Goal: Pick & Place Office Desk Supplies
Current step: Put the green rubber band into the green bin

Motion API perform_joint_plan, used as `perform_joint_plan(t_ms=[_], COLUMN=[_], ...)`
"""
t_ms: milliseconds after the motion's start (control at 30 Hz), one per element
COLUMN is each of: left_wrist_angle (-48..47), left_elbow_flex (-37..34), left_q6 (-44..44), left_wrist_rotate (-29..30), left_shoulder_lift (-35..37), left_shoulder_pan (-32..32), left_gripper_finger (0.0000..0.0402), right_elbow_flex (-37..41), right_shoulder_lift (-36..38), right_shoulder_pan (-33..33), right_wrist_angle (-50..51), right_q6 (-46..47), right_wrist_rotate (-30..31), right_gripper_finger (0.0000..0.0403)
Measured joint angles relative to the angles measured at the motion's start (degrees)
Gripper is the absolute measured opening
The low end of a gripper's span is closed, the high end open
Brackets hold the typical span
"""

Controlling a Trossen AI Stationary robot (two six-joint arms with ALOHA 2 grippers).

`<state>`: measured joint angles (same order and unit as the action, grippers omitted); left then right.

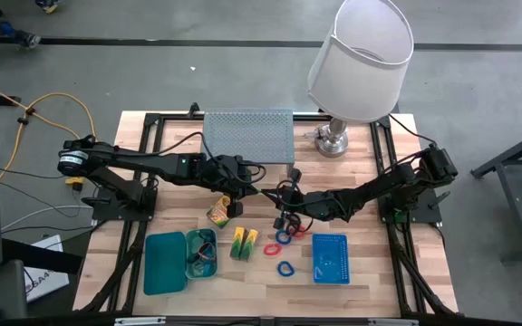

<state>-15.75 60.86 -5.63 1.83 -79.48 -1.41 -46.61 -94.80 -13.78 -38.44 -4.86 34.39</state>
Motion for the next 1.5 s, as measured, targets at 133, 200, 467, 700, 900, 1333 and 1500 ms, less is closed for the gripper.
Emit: perform_joint_plan(t_ms=[133,200,467,700,900,1333,1500], left_wrist_angle=[0.0,0.0,0.0,-0.6,-2.9,-15.2,-19.9], left_elbow_flex=[0.0,0.0,0.0,0.0,0.0,0.0,0.0], left_q6=[0.0,0.0,0.2,0.2,-1.1,-13.2,-21.1], left_wrist_rotate=[0.0,0.0,0.0,0.0,-0.3,-5.3,-4.5], left_shoulder_lift=[0.0,0.0,0.0,0.0,0.0,8.3,11.9], left_shoulder_pan=[0.0,0.0,0.0,0.0,0.0,-6.3,-12.7], left_gripper_finger=[0.0001,0.0001,0.0001,0.0001,0.0000,0.0000,0.0000], right_elbow_flex=[0.0,0.0,0.0,0.0,0.0,0.0,0.0], right_shoulder_lift=[0.0,0.0,0.0,0.0,0.0,0.0,0.0], right_shoulder_pan=[0.0,0.0,0.0,-0.1,-0.6,-4.9,-5.0], right_wrist_angle=[0.0,0.0,0.0,0.0,0.0,-1.7,-2.6], right_q6=[0.0,0.0,-0.3,-0.8,-0.8,-2.9,-2.9], right_wrist_rotate=[0.0,0.0,-0.5,-0.6,0.2,-0.2,-0.1], right_gripper_finger=[0.0002,0.0002,0.0005,0.0055,0.0101,0.0124,0.0124])
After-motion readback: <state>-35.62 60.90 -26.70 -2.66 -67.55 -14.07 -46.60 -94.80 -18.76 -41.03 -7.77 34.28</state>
